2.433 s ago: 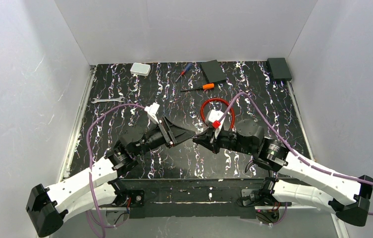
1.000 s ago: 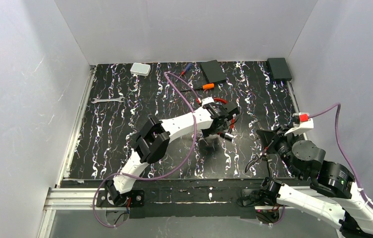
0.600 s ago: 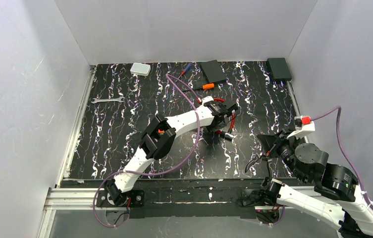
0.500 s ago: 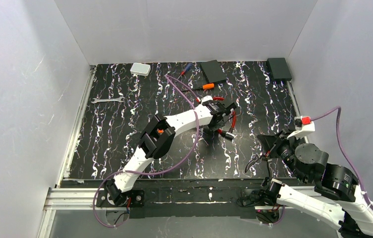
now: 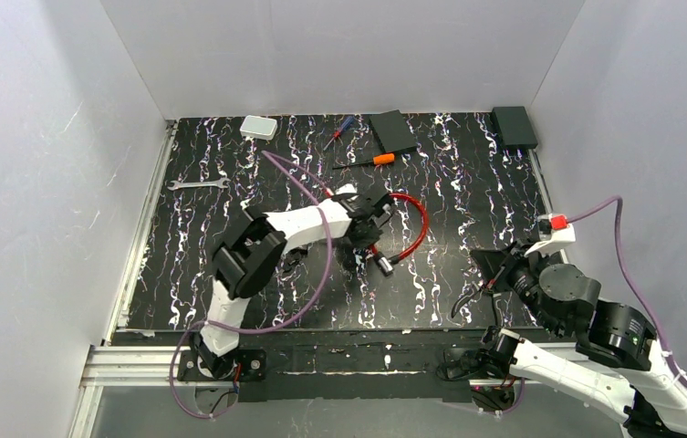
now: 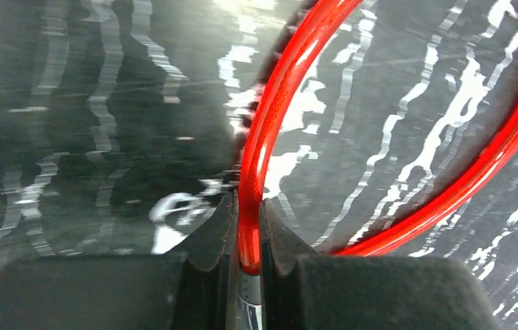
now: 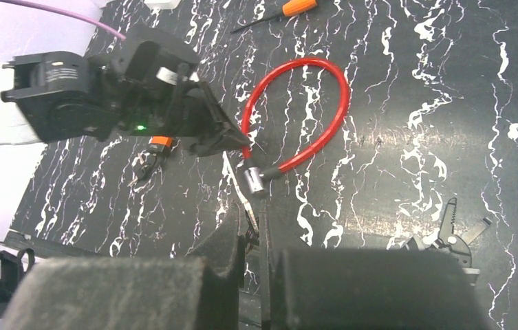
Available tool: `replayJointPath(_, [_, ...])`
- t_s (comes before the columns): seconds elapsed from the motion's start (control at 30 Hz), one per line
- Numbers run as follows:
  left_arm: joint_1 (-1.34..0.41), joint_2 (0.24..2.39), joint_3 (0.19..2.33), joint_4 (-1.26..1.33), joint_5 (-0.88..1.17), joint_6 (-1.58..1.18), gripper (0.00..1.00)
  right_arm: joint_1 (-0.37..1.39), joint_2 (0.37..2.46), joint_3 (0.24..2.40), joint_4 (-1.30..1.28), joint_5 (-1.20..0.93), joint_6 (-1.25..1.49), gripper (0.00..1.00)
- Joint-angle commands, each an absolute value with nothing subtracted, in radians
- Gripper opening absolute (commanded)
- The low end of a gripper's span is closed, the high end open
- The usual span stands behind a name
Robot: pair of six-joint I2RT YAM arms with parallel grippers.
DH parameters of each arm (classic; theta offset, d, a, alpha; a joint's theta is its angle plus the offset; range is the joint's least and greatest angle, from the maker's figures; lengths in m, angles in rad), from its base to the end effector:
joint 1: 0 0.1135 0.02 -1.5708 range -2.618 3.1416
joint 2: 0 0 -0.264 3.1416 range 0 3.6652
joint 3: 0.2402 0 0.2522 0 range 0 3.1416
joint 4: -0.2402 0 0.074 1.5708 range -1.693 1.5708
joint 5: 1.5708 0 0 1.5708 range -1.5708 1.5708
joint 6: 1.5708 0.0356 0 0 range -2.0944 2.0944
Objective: Unlock with the key
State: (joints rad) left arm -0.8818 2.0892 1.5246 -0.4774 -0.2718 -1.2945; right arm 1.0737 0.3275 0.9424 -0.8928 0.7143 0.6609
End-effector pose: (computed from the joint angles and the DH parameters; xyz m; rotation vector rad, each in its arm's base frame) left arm 0.2900 -0.3370 0.1689 -0.6324 2.5473 -0.4625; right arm 0.0360 0.0175 0.3611 0.1237 1.8135 0.5845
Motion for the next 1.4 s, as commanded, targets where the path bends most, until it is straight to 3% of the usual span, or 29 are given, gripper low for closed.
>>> replayJointPath(0.0, [-0.844,1.914,1.365,-0.469,-0.296,-1.278,0.00,1.074,0.364,0.906,-0.806,0.687,0.683,0.01])
replayJointPath(0.57, [-0.810,1.598,0.977,-0.522,-0.423,-1.295,0.00,1.074,0.468,0.678,-0.438,0.378,0.531,0.01])
replayJointPath(0.6, [-0.811,1.578,0.958,-0.519,-0.425,-1.293,0.05,1.074,0.472,0.671,-0.420,0.361,0.510,0.01])
replayJointPath(0.7, [-0.811,1.503,0.893,-0.473,-0.424,-1.263,0.51,1.074,0.489,0.654,-0.384,0.324,0.471,0.01])
replayJointPath(0.73, [-0.811,1.473,0.875,-0.462,-0.425,-1.250,0.62,1.074,0.501,0.645,-0.370,0.313,0.458,0.01])
replayJointPath(0.8, [-0.811,1.406,0.849,-0.446,-0.423,-1.213,0.73,1.074,0.521,0.626,-0.331,0.284,0.439,0.01])
replayJointPath(0.87, [-0.811,1.343,0.845,-0.449,-0.404,-1.159,0.77,1.074,0.544,0.613,-0.290,0.254,0.426,0.01])
replayJointPath(1.13, [-0.812,1.060,0.875,-0.570,-0.259,-1.181,0.75,1.076,0.705,0.583,-0.094,0.205,0.357,0.01])
replayJointPath(1.37, [-0.814,0.892,0.798,-0.466,-0.105,-1.333,0.61,1.216,0.843,0.581,0.057,0.385,0.215,0.01])
